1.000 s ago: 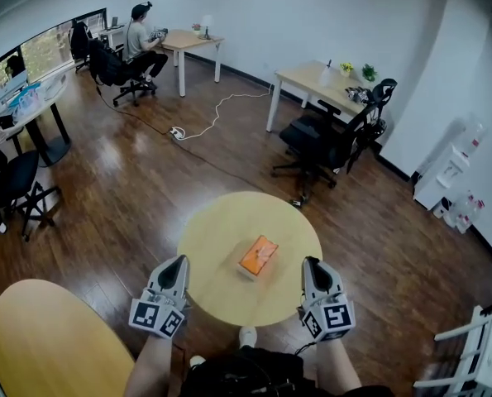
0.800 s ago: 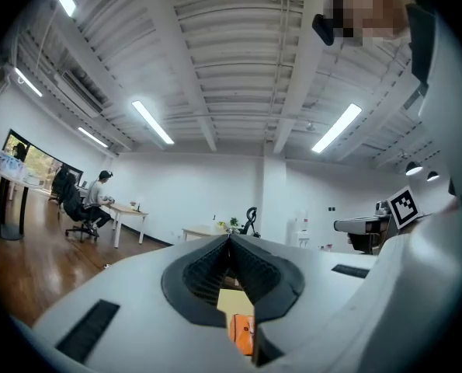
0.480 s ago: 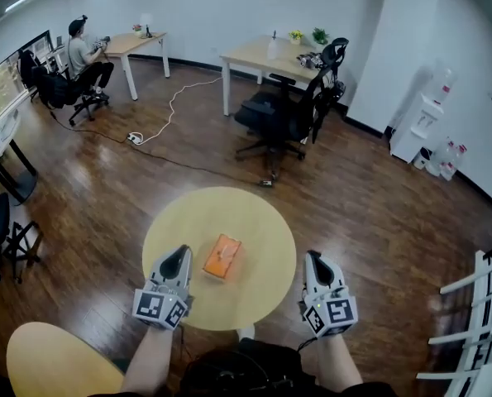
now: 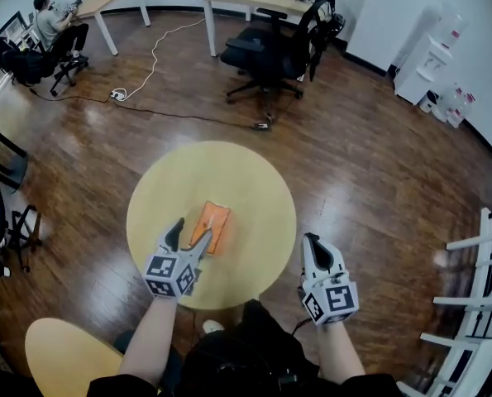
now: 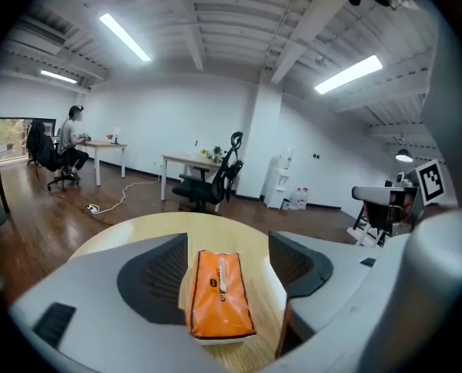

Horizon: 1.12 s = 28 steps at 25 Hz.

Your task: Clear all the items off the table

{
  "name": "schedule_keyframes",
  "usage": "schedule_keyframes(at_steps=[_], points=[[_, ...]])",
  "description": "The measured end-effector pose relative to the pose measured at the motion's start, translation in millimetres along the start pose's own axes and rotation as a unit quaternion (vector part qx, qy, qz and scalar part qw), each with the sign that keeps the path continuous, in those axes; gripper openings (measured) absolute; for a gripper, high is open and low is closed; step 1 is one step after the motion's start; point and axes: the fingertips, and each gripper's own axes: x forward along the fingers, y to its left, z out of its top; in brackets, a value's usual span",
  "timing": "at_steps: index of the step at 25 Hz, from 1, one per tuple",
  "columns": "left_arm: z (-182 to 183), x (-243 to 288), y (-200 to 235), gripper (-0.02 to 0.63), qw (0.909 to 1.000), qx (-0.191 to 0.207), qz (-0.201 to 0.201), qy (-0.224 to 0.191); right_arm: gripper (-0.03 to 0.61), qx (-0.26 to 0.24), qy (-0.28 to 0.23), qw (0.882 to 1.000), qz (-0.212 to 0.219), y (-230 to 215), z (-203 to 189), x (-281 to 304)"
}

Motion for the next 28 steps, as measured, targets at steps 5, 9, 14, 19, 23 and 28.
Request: schedule_keyframes(at_steps=[5,9,14,19,23,28], points=[[-33,34,6,0.423,0.9976,0.019,0.005,0.066,0.005,0.027,0.019,0.999,-0.008,-22,-15,7],[-66,60,3,0.499,0.9910,0.054,-0.014,0.121,0.005,0.040,0.034,0.999,0.000,-24,-29,19],[-108,81,6,0.537,0.9792,0.074,-0.015,0.188,0.005,0.049,0.059,0.997,0.008,-27,-53,24],[-134,89,11,0.537,0.9694,0.064,-0.011,0.237,0.005,0.044,0.066,0.997,0.006,-37,-51,30],[-141,89,8,0.521,0.9668,0.047,-0.019,0.251,0.005,0.033,0.063,0.997,0.006,-40,-41,31],[-128,88,1,0.414,0.9752,0.019,-0.026,0.219,0.005,0.025,0.068,0.997,0.009,-38,-47,25]])
